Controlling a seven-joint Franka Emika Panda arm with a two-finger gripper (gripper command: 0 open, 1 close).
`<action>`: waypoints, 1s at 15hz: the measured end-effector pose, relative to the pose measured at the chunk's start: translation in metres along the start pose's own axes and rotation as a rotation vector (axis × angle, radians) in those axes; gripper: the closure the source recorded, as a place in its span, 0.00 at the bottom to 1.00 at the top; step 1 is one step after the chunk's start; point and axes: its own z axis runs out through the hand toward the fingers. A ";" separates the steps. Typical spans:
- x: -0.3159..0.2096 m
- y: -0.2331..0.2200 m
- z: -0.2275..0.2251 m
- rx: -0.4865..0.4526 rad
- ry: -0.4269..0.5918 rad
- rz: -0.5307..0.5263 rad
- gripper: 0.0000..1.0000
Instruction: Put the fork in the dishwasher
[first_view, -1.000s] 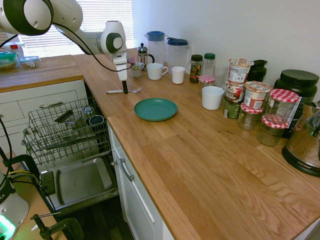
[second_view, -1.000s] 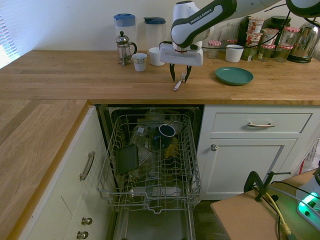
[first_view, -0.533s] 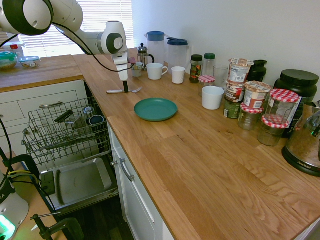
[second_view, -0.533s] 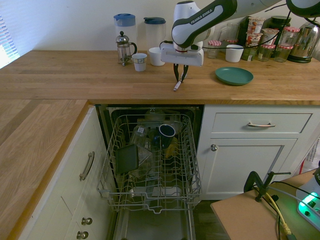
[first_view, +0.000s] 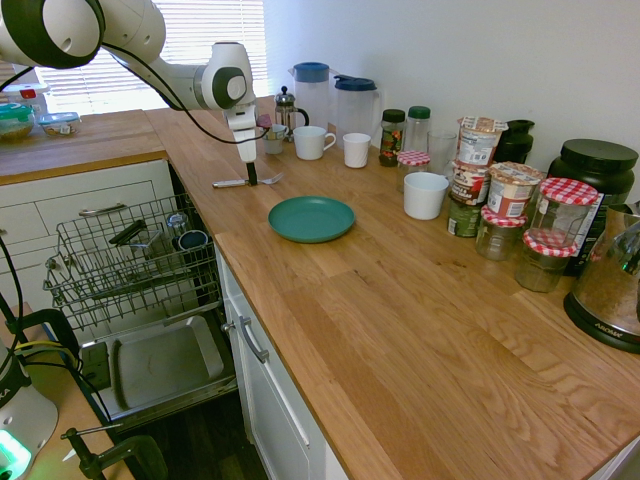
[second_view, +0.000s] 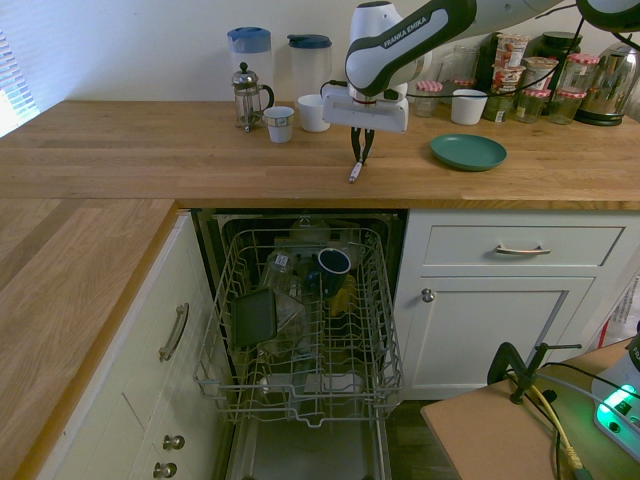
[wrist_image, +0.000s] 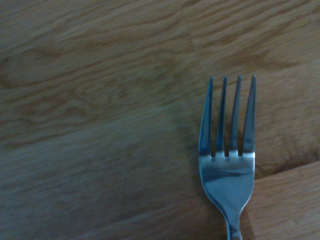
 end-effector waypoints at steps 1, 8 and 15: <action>0.001 0.007 -0.003 -0.007 -0.007 -0.015 1.00; -0.027 0.075 -0.065 0.011 -0.082 -0.132 1.00; -0.084 0.158 -0.056 -0.037 -0.214 -0.259 1.00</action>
